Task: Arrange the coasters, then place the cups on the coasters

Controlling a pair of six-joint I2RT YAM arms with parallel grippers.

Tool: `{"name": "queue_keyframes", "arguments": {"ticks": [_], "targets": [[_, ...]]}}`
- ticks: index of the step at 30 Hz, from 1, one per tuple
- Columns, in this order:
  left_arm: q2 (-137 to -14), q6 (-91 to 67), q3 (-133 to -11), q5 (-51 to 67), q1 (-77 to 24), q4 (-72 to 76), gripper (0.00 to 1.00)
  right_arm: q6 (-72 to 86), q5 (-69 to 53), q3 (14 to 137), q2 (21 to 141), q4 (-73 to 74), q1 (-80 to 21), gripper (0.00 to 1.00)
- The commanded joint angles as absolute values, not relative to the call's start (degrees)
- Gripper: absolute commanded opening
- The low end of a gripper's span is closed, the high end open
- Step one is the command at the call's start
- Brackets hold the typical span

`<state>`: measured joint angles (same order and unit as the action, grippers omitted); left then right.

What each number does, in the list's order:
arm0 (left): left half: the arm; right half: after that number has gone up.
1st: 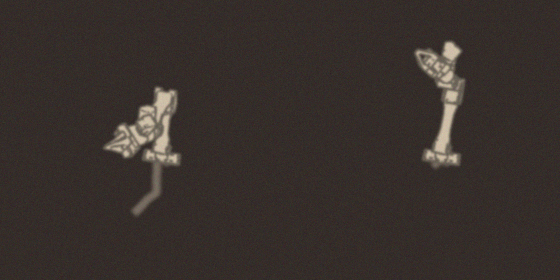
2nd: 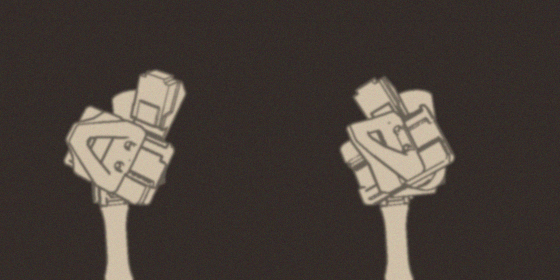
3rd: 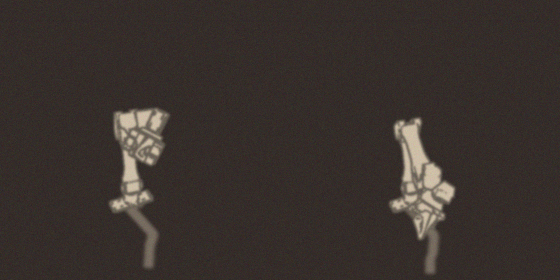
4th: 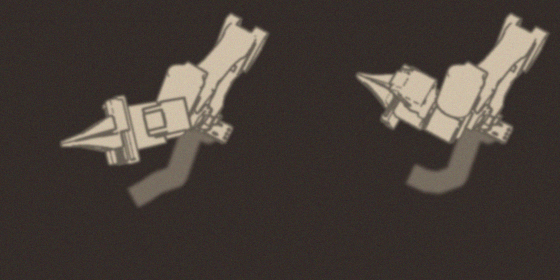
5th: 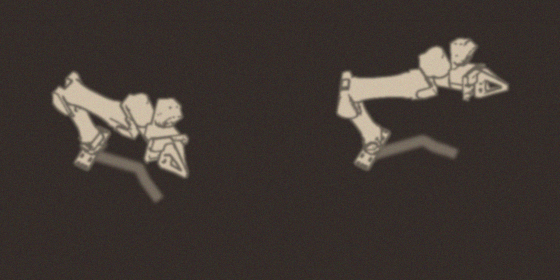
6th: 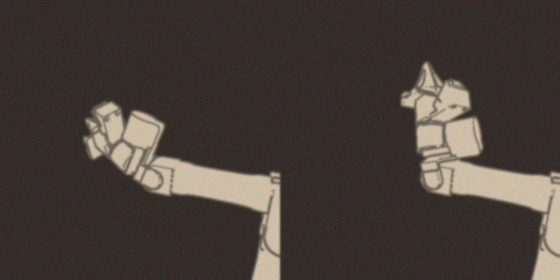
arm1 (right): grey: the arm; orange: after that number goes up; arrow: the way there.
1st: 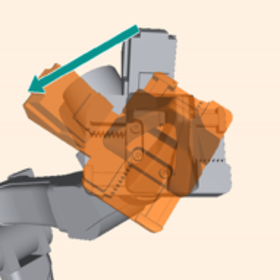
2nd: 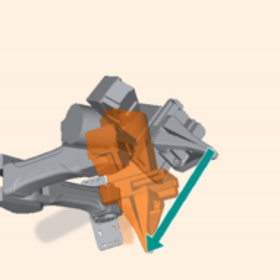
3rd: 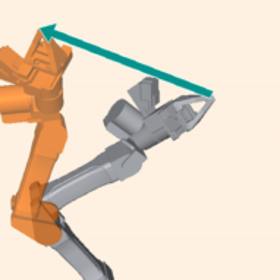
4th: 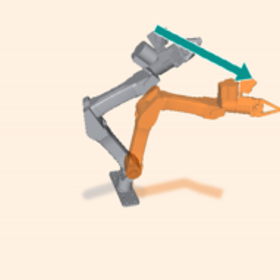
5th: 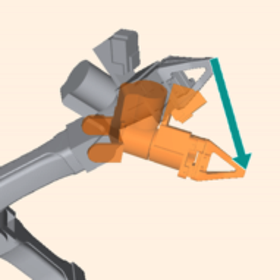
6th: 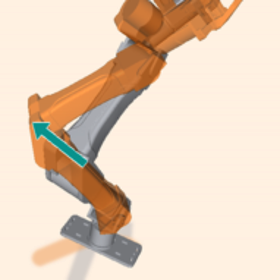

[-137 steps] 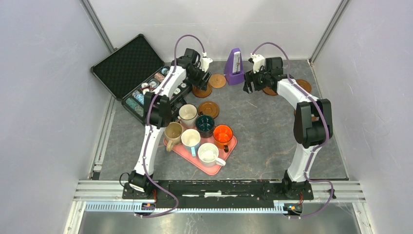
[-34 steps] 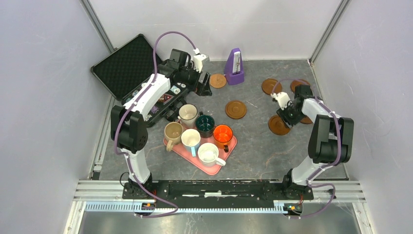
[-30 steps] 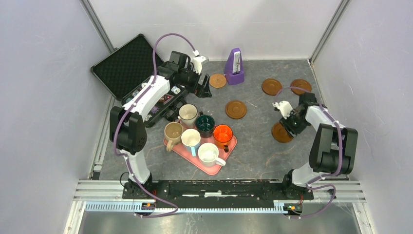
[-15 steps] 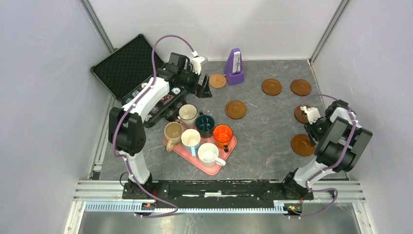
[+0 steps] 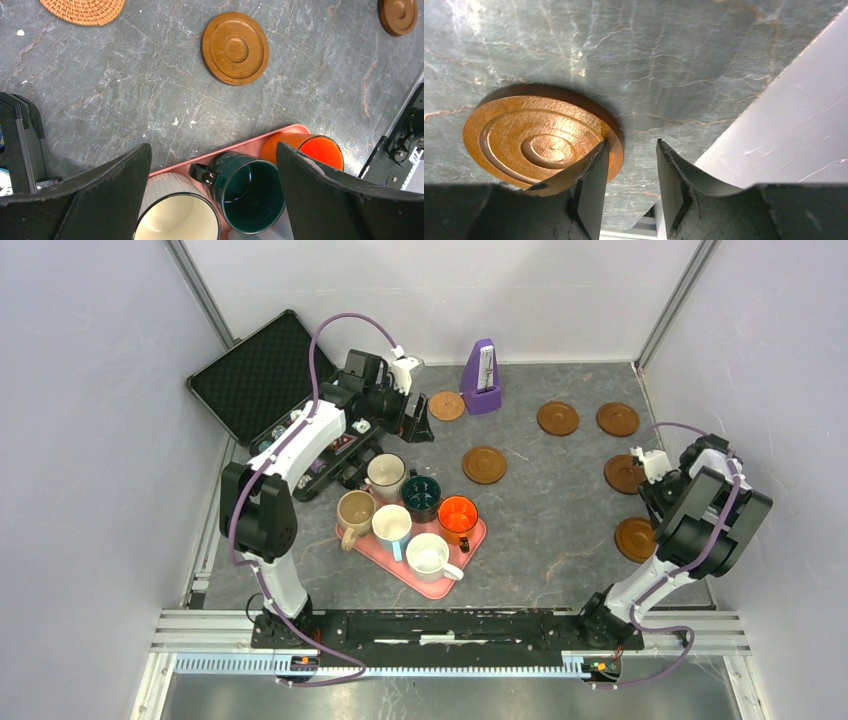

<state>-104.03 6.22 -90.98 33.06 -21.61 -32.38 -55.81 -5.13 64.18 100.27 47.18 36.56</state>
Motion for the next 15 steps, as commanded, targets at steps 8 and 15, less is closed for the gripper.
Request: {"name": "queue_keyframes", "arguments": {"ticks": [8,15], "targets": [[-101.7,5.3,-91.3,33.5,-21.4,-30.8,1.0,-55.6,-8.3,71.9,101.8,49.5,36.9,0.5],[-101.2,5.9,-91.5,33.4,-21.4,-32.0,1.0,-51.9,-19.1,81.8,99.2,55.8,31.8,0.7]]}}
